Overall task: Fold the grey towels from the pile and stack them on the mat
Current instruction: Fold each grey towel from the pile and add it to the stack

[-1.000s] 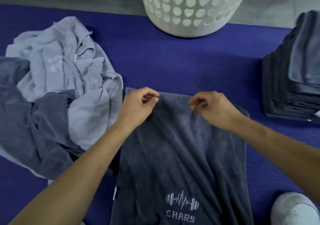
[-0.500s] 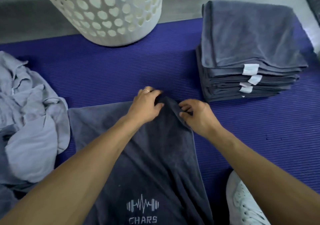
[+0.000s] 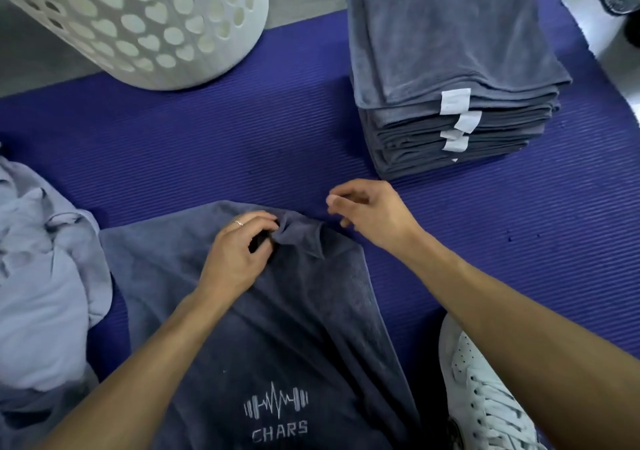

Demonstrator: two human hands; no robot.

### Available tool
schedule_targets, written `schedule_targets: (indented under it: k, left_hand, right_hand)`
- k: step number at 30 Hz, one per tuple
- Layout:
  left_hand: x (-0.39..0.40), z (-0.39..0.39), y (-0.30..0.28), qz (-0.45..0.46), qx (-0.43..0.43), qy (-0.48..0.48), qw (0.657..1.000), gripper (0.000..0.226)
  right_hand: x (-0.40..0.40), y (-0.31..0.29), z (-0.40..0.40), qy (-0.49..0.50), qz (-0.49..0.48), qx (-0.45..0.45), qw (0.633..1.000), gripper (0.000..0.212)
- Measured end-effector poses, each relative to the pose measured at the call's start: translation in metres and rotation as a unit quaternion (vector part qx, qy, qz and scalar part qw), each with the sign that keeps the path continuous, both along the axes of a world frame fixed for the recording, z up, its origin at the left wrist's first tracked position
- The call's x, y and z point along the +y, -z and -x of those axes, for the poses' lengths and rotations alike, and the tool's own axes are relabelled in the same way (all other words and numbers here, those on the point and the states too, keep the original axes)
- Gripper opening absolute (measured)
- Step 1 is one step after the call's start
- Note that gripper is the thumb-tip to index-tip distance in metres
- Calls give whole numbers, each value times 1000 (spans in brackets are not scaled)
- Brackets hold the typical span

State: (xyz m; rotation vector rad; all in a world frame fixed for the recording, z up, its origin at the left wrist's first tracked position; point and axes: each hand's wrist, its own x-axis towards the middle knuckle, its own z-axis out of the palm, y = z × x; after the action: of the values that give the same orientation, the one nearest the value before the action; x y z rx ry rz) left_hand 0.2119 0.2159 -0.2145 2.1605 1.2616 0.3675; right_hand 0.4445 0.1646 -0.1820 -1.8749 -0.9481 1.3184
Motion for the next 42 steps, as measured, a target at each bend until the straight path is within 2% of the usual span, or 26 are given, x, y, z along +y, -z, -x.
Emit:
schedule_targets:
  k: [5,8,10,13,15,19,22,24,27,31,33,36,39,42]
  left_hand:
    - [1,-10,0,0,-54,-53,997,18]
    - [3,-8,-2,14,-72,-63,995,20]
    - [6,-3,0,17,-58,-48,997,26]
    - [21,3,7,-23,9,-22,999,39]
    - [33,2,8,-22,40,-36,998,39]
    - [52,-6,2,-42,83,-93,991,15]
    - [52,-10,-2,-43,65,-121,990,10]
    - [43,-11,-5,-50,54,-107,991,13]
    - [32,-12,-15,-24,71,-57,996,15]
    - [20,-17,-46,131,66,-24,989,3]
    - [5,-18,-64,145,86,5,986,3]
    - [-26,-14,-91,144,104,8,984,5]
    - [-68,-7,-117,154,24,-40,987,21]
    - [-123,2,-146,144,-38,-74,986,10]
  right_hand:
    - [0,-3,8,-79,-16,-15,997,26]
    - [-3,-2,7,-164,-41,-104,980,23]
    - [1,1,7,-134,-72,-148,977,12]
    - [17,-3,1,13,-108,-188,976,9]
    - [27,-9,-3,69,-128,-214,966,10]
    - [35,-6,0,61,-135,-259,954,10]
    - [29,3,5,48,-134,-265,954,26]
    - [22,3,4,10,-141,-271,952,34]
    - [11,-12,-1,-98,-130,-285,944,24]
    - [-1,-52,-4,-281,-23,-296,913,13]
    - [-10,-75,2,-339,34,-303,890,11]
    - [-36,-107,14,-359,58,-305,880,16]
    - [-76,-133,26,-351,75,-307,881,17]
    - [-130,-155,34,-315,90,-279,903,16]
